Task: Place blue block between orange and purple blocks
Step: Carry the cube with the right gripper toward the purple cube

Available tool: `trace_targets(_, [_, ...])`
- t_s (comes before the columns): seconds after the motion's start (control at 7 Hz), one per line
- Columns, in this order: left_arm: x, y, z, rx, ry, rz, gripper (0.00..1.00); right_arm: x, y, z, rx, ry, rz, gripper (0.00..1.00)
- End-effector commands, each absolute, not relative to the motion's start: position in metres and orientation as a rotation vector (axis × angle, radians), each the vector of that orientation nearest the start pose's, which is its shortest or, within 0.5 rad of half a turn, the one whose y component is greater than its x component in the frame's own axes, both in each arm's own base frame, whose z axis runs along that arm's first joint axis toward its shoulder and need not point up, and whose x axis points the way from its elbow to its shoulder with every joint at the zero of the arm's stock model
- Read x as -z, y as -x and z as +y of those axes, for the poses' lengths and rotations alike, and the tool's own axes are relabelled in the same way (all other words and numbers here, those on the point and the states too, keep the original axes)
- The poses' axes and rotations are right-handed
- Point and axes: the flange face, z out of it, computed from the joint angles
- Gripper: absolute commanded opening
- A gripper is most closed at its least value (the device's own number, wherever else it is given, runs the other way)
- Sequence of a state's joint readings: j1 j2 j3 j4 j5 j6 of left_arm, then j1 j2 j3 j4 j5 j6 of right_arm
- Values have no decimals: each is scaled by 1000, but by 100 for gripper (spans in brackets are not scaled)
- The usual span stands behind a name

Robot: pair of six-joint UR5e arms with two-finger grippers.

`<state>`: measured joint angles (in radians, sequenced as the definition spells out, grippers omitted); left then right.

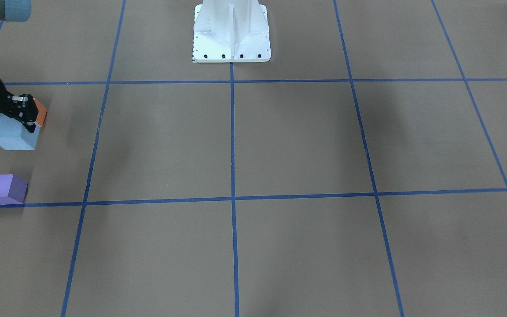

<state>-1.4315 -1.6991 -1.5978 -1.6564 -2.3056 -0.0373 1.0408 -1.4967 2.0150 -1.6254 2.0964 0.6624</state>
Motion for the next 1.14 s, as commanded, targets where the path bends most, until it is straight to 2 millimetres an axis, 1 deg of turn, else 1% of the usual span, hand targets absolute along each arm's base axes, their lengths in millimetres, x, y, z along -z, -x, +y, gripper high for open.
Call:
trace_targets(0.0, [-572,-15,-560,-193,-162,750,100,-494,173,-471,-20,-52,-660,0])
trace_targets(0.29, [-573,-22,-562,-207,-157,751,100,-526,177,-472,-27,-30,-650,0])
trace_targets(0.43, [-572,-23,-563,-209,-158,751,100,-541,186,-474,-15,-20,-647,0])
trace_targets(0.57, [-572,-23,-563,-208,-156,749,100,-552,196,-473,-1,-8,-644,0])
trace_targets(0.71, [-573,-23,-563,-208,-155,749,100,-558,203,-466,16,13,-645,0])
trace_targets(0.86, [-571,-23,-564,-209,-158,749,100,-557,208,-462,26,42,-674,0])
trace_targets(1.0, [-571,-23,-564,-209,-158,749,100,-560,213,-457,36,58,-679,0])
